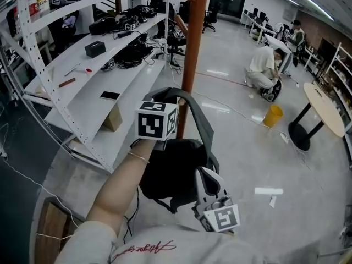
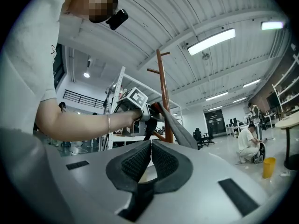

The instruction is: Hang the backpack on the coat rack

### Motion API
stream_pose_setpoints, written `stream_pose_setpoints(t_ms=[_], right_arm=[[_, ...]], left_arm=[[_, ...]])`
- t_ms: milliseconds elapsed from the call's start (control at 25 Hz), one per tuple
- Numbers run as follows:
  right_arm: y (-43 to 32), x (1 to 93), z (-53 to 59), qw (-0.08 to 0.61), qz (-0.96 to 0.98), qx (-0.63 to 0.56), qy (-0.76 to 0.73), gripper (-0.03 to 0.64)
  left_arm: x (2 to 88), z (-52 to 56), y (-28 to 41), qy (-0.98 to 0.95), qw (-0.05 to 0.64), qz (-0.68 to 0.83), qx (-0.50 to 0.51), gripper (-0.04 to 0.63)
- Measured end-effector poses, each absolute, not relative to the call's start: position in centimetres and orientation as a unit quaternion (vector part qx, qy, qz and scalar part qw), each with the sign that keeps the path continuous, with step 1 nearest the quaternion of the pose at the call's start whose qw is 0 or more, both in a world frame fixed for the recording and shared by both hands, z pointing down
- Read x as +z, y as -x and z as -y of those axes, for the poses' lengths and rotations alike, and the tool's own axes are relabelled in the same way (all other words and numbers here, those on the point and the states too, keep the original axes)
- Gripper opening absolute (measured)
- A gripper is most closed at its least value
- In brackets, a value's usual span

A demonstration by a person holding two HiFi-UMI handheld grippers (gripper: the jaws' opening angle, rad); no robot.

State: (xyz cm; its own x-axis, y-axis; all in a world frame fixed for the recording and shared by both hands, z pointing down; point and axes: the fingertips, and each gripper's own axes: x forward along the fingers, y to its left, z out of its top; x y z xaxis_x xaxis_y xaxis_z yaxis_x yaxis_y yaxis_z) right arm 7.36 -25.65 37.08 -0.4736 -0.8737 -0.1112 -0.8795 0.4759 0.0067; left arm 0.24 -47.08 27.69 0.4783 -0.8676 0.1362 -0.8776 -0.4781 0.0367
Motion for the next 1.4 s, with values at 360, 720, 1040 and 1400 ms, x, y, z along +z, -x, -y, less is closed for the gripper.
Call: stream_pose_setpoints(t_ms=[360,720,1040,1400], right_arm=[[-7.0,39.1,25.8,0.026,-0.856,0.007,0.516,0.017],[-7.1,39.0,25.4,0.024,-0.855,0.017,0.517,0.017],[-6.5,37.9,25.2,0.032,-0.86,0.025,0.508,0.017],[-3.9,37.0,24.7,0.038,-0.875,0.041,0.481,0.017]], left_arm=[[29.8,46.0,-0.6,-0.852,-0.052,0.517,0.059,0.044],[30.4,42.0,2.0,-0.836,-0.113,0.536,0.035,0.212],[32.7,33.9,3.5,-0.852,-0.066,0.519,-0.035,0.21],[36.8,28.8,3.6,-0.846,-0.022,0.532,-0.034,0.098]])
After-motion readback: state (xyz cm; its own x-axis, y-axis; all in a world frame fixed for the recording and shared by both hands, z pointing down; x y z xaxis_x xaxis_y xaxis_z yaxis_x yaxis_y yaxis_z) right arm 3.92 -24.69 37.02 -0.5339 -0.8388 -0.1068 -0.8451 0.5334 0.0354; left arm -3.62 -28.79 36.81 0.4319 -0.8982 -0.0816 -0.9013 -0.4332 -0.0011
